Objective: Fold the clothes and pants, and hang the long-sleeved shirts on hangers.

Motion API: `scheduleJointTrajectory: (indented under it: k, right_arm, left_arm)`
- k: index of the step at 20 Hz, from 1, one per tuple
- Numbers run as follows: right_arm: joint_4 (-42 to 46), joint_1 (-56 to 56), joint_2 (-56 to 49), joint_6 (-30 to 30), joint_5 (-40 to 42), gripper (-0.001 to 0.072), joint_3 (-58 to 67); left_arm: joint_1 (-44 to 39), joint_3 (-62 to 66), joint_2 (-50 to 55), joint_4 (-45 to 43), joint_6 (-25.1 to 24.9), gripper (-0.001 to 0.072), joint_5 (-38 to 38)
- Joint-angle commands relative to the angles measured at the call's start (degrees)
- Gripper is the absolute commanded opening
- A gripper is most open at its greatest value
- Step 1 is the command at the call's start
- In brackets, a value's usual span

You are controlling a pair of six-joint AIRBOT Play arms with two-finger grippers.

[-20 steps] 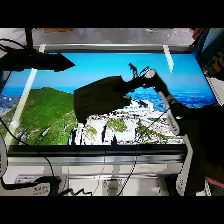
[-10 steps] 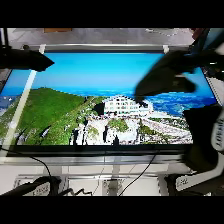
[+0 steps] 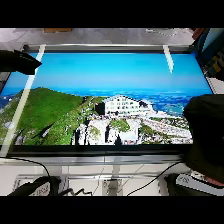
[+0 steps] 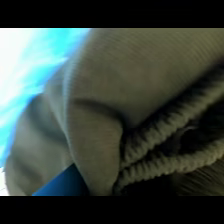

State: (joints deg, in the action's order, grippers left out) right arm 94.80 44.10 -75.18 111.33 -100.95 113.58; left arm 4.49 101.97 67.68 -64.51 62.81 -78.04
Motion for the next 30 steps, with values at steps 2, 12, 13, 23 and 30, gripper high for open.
scheduleJointTrajectory:
  k: [2, 12, 13, 23, 30]
  right_arm:
    - [9.2, 6.9, 1.7, -5.9, -4.2, 0.0025, -0.5]
    - [5.2, 9.8, 1.5, -5.8, -1.7, 0.0454, -0.5]
    - [3.3, 9.8, 1.5, -5.8, -1.3, 0.0169, -0.5]
    - [-15.5, -13.0, 9.2, -12.7, 11.8, 0.0025, -0.5]
    - [-14.4, -39.0, 13.1, -19.6, 7.6, 0.0025, -0.5]
  left_arm:
    - [0.0, 0.0, -0.2, -0.4, 0.0, 0.0019, -0.1]
    - [0.0, 0.0, -0.2, -0.4, 0.0, 0.0019, 0.0]
    - [0.0, 0.0, -0.2, -0.4, 0.0, 0.0018, -0.1]
    - [0.0, 0.0, -0.2, -0.4, 0.0, 0.0018, 0.0]
    - [0.0, 0.0, -0.1, -0.4, 0.0, 0.0019, 0.0]
